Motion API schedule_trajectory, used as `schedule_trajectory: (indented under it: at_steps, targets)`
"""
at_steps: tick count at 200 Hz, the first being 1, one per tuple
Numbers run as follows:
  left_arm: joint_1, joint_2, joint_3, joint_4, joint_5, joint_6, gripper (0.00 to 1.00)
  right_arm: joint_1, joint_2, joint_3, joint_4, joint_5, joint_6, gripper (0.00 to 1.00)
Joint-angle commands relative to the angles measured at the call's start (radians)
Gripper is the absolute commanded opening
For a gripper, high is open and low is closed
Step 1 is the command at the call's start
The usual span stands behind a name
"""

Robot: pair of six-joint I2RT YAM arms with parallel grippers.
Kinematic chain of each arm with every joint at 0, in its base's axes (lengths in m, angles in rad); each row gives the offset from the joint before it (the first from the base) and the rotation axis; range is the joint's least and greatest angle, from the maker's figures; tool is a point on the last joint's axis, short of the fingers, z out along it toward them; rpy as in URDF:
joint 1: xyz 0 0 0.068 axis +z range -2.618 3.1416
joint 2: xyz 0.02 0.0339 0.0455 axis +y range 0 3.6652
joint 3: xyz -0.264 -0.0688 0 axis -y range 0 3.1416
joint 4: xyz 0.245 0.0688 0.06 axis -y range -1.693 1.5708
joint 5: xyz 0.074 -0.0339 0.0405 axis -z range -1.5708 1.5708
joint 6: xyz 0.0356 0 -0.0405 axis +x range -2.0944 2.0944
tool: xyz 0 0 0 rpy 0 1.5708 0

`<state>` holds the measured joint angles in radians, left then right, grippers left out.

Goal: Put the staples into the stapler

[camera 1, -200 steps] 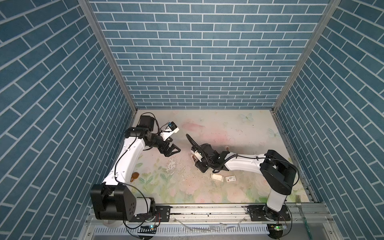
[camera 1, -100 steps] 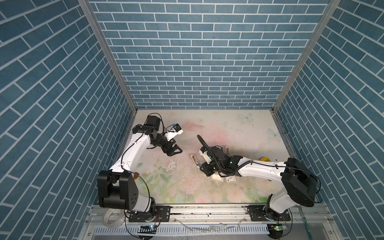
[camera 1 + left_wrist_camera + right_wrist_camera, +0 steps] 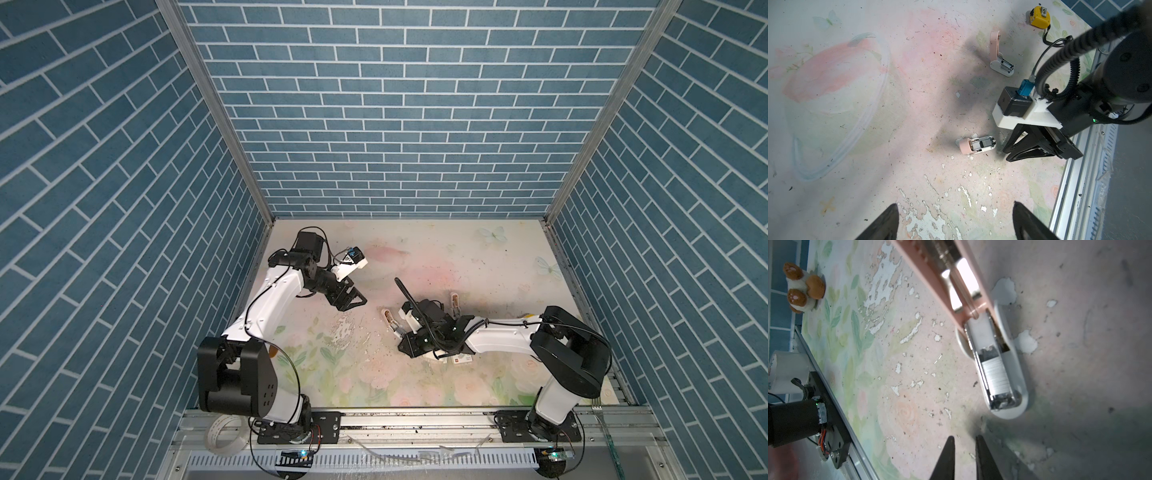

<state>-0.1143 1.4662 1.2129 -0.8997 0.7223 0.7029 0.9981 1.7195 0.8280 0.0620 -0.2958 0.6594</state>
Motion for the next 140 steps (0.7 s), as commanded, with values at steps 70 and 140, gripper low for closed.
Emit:
schedule_trajectory:
  at_steps: [70, 140]
  targets:
    - [-0.069, -0.015, -0.042, 0.019, -0.035, -0.005, 0.84, -0.089, 0.056, 0.023, 0.014, -0.057, 0.005, 0.20]
    - [-0.117, -0.023, -0.083, 0.047, -0.070, -0.008, 0.82, -0.128, 0.083, 0.052, -0.025, -0.064, -0.030, 0.20]
